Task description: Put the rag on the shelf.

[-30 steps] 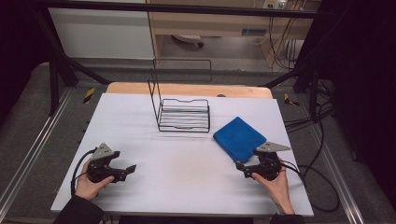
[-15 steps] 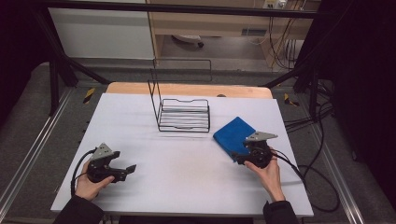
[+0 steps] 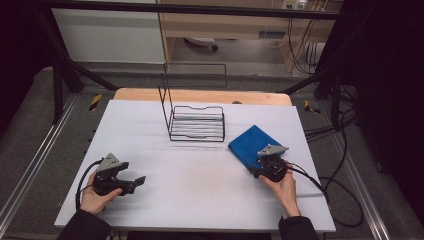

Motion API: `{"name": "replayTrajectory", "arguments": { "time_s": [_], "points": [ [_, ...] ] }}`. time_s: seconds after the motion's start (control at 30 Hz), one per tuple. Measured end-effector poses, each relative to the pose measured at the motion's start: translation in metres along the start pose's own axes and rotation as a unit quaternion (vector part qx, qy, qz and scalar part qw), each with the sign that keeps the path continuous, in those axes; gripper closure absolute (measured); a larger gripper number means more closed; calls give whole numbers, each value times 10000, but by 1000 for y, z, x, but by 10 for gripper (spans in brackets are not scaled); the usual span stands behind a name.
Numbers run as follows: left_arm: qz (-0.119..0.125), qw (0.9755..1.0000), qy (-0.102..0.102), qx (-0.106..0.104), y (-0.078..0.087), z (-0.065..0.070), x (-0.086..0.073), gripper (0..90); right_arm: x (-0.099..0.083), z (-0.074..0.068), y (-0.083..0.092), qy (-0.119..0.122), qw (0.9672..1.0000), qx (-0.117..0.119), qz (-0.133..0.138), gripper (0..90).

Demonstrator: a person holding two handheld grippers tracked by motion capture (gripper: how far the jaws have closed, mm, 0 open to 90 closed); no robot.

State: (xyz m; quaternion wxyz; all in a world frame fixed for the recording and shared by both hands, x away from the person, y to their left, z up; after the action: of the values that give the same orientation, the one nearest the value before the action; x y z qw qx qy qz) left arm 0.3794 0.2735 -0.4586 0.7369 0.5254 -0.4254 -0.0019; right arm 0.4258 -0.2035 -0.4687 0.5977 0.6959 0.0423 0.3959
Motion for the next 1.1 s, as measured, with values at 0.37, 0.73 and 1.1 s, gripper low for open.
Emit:
{"name": "replayTrajectory", "arguments": {
  "time_s": [0.37, 0.73, 1.1],
  "points": [
    [8, 10000, 0, -11, -1, 1, 0, 110, -1, -1, -1, 152, 9998, -134, -59, 510],
    [-21, 10000, 5, -2, -1, 1, 0, 114, 0, 2, 0, 27, 9997, -201, -157, 656],
    [-38, 10000, -22, -7, -2, 1, 0, 118, 1, 7, 1, 97, 9993, -306, -193, 794]
  ]
}}
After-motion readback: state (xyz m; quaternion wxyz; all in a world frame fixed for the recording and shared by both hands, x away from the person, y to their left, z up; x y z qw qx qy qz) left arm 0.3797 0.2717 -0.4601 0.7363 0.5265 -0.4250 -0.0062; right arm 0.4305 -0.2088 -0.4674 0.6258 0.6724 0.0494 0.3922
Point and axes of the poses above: each handheld gripper's, and its own axes: y roughly backward along the jaws, x roughly out of its top, z roughly to its right, the point moved 3 cm from there along -y, roughly forward along the jaws, and after that the axes turned 14 degrees about -z, right-handed, at the moved point
